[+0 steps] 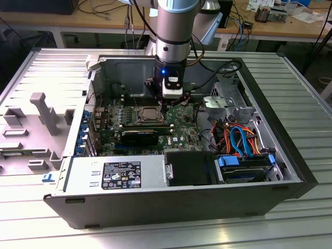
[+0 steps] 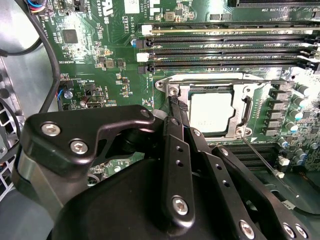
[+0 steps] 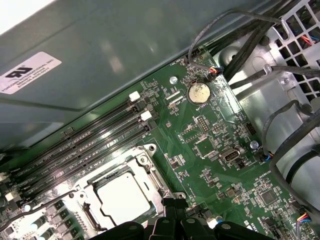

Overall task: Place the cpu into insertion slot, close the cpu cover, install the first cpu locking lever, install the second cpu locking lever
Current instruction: 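Install the first cpu locking lever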

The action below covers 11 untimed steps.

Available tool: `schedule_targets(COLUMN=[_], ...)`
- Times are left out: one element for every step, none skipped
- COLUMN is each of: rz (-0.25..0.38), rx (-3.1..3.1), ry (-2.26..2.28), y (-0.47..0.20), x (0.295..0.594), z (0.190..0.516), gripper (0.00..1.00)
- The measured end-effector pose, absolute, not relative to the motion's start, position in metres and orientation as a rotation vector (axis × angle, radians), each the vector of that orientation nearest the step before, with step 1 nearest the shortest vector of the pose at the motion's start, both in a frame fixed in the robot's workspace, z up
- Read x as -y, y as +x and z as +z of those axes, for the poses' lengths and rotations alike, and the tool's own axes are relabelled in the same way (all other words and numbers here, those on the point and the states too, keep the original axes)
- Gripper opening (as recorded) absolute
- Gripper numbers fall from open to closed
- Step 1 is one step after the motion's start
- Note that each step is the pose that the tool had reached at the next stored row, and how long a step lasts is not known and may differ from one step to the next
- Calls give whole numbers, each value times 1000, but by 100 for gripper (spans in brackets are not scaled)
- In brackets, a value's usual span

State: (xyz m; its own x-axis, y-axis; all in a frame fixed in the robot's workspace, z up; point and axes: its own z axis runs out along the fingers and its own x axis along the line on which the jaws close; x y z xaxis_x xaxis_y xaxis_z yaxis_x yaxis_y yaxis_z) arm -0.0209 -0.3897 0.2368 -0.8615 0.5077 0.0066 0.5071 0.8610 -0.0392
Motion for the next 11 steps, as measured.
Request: schedule_targets(rz=[56, 56, 56, 56, 56, 56, 56, 57, 57, 57, 57], rx=[3015, 3015, 3015, 3015, 3016, 3017, 3018, 3018, 3020, 3022, 3024], ry=[-821, -820, -820, -819, -817, -813, -810, -808, -801, -794, -787], y=[-21, -21, -21, -21, -21, -21, -21, -21, -21, -21, -21], x=[390, 390, 390, 390, 390, 390, 390, 390, 390, 390, 390], z=[237, 237, 237, 237, 237, 237, 237, 237, 237, 237, 237], gripper=[11, 11, 11, 11, 11, 11, 11, 11, 11, 11, 11])
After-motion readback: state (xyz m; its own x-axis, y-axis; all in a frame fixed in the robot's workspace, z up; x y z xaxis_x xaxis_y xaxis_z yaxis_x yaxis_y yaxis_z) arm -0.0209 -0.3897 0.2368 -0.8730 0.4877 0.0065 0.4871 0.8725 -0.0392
